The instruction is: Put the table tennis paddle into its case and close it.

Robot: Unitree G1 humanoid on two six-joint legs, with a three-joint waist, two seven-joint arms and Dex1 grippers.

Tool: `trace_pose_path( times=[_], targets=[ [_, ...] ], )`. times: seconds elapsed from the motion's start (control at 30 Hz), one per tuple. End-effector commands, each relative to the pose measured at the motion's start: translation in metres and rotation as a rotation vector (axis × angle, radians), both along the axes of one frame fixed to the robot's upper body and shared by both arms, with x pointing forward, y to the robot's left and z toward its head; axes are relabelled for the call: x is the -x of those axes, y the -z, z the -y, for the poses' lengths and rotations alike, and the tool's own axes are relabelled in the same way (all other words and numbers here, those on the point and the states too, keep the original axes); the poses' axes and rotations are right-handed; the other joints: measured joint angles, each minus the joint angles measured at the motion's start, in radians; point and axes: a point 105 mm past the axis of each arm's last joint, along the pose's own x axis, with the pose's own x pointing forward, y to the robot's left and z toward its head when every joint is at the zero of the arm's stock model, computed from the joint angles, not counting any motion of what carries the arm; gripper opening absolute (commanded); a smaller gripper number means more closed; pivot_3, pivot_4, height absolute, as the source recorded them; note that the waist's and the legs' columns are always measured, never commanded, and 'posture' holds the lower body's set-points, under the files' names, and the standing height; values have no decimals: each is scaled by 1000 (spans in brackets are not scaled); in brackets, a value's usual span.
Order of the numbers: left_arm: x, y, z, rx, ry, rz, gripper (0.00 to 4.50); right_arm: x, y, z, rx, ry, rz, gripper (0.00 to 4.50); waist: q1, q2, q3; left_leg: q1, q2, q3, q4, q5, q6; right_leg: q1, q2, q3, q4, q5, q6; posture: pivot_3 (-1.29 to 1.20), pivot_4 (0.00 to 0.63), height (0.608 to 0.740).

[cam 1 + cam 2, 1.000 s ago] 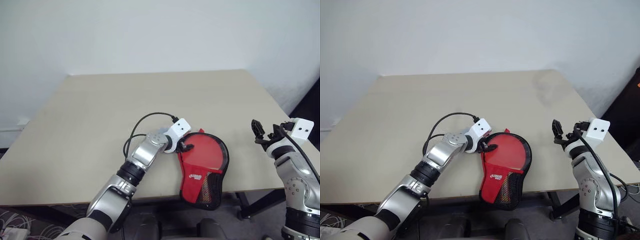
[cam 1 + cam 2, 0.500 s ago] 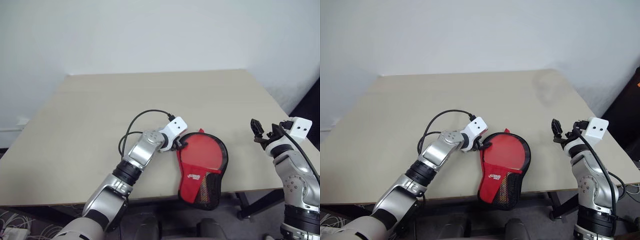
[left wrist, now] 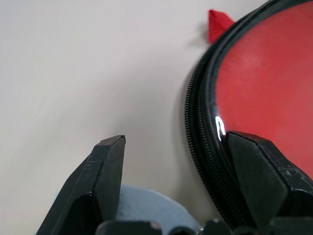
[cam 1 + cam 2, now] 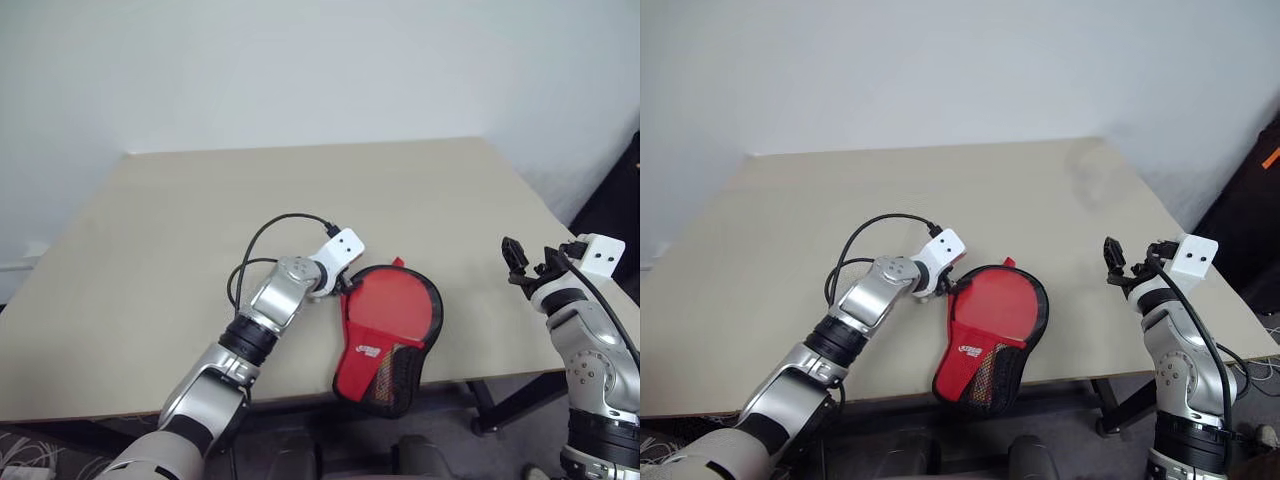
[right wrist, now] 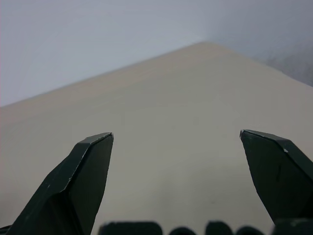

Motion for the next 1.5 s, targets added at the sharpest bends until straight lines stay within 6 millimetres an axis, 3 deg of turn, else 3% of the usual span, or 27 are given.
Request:
trace_pose_path(
  times=[0.03,0.23,0.4,0.53,0.87,1.03,1.3,1.5],
  targets=[
    [-11,-2,-29,-36,-116,11,3491,-4,-19,-2,17,-9,74,4500,0,0,0,0,0,0,0,0,0,0,0,0,0,0,0,0,0,740],
    [3,-44,19,216,89,100,3491,-5,-20,-3,32,-16,82,4500,6,0,1,-2,0,1,0,0,0,-2,0,1,0,0,0,0,0,740],
    [41,-74,51,438,350,104,3491,-3,-21,-5,32,-26,81,4500,12,0,1,-3,0,2,0,0,0,-1,0,2,-3,0,0,0,0,740],
    [69,-52,60,418,491,-66,3491,-2,-19,-6,34,-34,76,4500,15,0,0,-3,0,3,0,2,4,0,0,3,-3,0,0,0,0,740],
    [78,9,49,275,521,-163,3491,-12,-31,-19,35,-98,94,4500,12,0,0,-3,0,3,2,1,1,0,0,4,-2,0,0,0,0,740],
    [80,18,28,290,524,-164,3491,-19,-36,-32,36,-157,101,4500,13,0,0,-3,0,3,1,1,2,-1,1,5,-2,0,0,0,0,740],
    [89,42,-10,199,523,-183,3491,-32,-49,-83,42,-390,106,4500,8,1,0,-2,0,3,1,1,2,0,1,6,-1,0,0,0,0,740],
    [93,71,-12,123,509,-164,3491,-47,-59,-115,73,-526,118,4500,7,1,-2,2,0,3,1,1,2,4,1,5,-2,0,0,0,0,740]
  ],
)
